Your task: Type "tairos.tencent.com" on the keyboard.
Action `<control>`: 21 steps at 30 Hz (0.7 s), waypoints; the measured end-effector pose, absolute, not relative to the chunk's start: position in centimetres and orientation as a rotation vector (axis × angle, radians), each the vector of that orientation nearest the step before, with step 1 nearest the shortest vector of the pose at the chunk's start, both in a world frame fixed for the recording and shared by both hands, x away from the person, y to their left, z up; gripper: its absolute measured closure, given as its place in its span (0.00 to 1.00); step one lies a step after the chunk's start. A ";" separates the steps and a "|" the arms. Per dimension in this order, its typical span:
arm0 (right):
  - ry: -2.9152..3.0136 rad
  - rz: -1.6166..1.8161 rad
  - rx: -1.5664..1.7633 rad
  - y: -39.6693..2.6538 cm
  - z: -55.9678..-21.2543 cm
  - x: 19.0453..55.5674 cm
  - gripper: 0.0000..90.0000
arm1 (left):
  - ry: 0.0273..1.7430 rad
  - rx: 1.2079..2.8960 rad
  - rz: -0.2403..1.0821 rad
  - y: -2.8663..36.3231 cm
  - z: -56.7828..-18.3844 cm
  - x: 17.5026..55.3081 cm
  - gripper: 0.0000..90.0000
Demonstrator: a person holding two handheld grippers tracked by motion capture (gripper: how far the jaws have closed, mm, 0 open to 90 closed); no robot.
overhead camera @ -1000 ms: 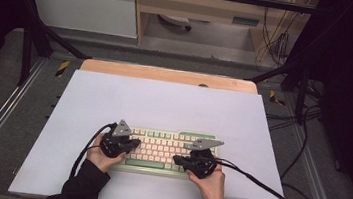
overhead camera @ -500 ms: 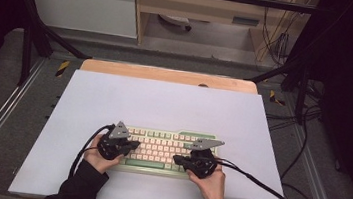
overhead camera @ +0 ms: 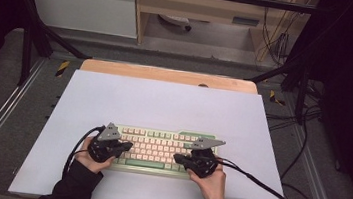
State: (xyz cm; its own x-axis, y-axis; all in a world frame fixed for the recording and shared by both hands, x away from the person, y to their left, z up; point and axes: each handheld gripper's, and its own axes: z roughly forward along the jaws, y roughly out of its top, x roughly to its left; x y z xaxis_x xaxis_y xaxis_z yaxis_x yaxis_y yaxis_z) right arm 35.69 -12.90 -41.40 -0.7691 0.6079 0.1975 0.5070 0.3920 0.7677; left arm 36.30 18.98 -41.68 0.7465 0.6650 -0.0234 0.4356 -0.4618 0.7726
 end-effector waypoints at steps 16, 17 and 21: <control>2.499 1.316 1.047 -12.0 -41.3 36.6 1.00 | 0.862 2.103 0.359 21.1 -41.8 35.5 1.00; 2.496 1.311 1.045 -11.9 -41.3 36.7 1.00 | 0.864 2.101 0.357 21.2 -41.8 35.4 1.00; 2.490 1.308 1.051 -11.3 -41.4 37.1 1.00 | 0.868 2.097 0.353 21.4 -41.8 35.4 1.00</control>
